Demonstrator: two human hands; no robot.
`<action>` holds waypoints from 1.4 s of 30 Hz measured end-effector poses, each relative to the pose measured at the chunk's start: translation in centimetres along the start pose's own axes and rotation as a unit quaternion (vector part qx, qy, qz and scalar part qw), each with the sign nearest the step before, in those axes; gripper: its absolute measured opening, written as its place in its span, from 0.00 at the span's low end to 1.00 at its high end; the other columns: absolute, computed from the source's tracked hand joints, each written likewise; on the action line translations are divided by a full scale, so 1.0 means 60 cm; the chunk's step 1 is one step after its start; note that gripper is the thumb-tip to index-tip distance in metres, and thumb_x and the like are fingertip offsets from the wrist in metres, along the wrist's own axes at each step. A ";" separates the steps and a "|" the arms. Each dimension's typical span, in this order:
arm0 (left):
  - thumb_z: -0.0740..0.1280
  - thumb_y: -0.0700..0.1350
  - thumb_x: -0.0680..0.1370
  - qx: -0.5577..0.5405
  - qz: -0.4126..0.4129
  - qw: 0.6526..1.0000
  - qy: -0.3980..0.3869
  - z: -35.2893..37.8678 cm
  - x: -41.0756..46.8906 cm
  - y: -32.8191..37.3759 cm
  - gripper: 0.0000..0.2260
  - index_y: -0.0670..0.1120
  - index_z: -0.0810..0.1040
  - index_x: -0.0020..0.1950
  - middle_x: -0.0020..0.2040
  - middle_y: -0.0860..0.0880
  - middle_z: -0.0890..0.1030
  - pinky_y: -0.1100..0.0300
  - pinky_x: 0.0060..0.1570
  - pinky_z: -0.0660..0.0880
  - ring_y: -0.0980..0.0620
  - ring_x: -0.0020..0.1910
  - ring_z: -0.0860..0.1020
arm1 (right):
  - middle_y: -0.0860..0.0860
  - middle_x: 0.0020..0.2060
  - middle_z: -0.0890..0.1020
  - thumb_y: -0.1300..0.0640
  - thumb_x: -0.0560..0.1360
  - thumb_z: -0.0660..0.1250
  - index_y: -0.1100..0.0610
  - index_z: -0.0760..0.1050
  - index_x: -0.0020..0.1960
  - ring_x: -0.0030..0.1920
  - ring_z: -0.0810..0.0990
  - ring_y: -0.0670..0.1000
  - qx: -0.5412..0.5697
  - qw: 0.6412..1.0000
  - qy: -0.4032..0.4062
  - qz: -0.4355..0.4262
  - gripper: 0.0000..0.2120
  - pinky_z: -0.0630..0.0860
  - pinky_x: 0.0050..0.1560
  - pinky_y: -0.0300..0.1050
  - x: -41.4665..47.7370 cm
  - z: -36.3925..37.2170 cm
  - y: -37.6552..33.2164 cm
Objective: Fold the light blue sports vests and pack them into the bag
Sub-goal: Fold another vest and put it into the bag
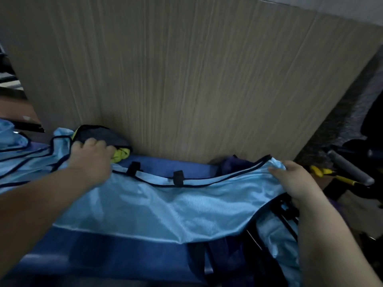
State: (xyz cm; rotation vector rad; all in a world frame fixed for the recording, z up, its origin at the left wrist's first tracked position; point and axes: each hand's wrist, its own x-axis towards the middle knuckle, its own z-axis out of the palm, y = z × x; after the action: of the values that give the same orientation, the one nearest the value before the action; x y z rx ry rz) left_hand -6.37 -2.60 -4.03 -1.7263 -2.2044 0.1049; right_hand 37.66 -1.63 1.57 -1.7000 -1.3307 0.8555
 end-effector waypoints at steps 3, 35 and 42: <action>0.70 0.38 0.64 -0.084 0.083 0.985 0.125 0.005 -0.025 0.067 0.15 0.48 0.77 0.49 0.47 0.48 0.76 0.49 0.45 0.70 0.43 0.48 0.74 | 0.57 0.44 0.84 0.55 0.77 0.69 0.54 0.79 0.46 0.48 0.83 0.59 -0.043 0.999 0.024 -0.011 0.03 0.79 0.56 0.61 0.004 0.000 0.002; 0.67 0.59 0.76 -0.373 0.313 0.872 -0.050 -0.047 -0.182 0.341 0.30 0.58 0.61 0.75 0.75 0.58 0.60 0.58 0.73 0.53 0.55 0.73 0.56 | 0.58 0.45 0.83 0.64 0.78 0.66 0.56 0.76 0.57 0.45 0.83 0.57 0.227 0.968 -0.087 0.059 0.09 0.80 0.50 0.56 -0.001 -0.028 0.006; 0.60 0.47 0.83 -0.741 0.086 0.642 -0.181 -0.091 -0.161 0.307 0.10 0.49 0.81 0.54 0.50 0.58 0.84 0.74 0.45 0.73 0.66 0.49 0.79 | 0.62 0.57 0.80 0.67 0.77 0.62 0.59 0.73 0.66 0.51 0.81 0.59 0.339 0.938 -0.028 0.071 0.18 0.83 0.40 0.52 0.009 -0.036 0.022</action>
State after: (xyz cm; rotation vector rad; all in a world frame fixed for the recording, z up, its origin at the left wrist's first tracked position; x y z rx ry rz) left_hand 14.44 -7.82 -5.82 -2.7275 -2.3901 -2.0244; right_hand 40.26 -1.65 1.34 -1.2292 -0.8048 1.2769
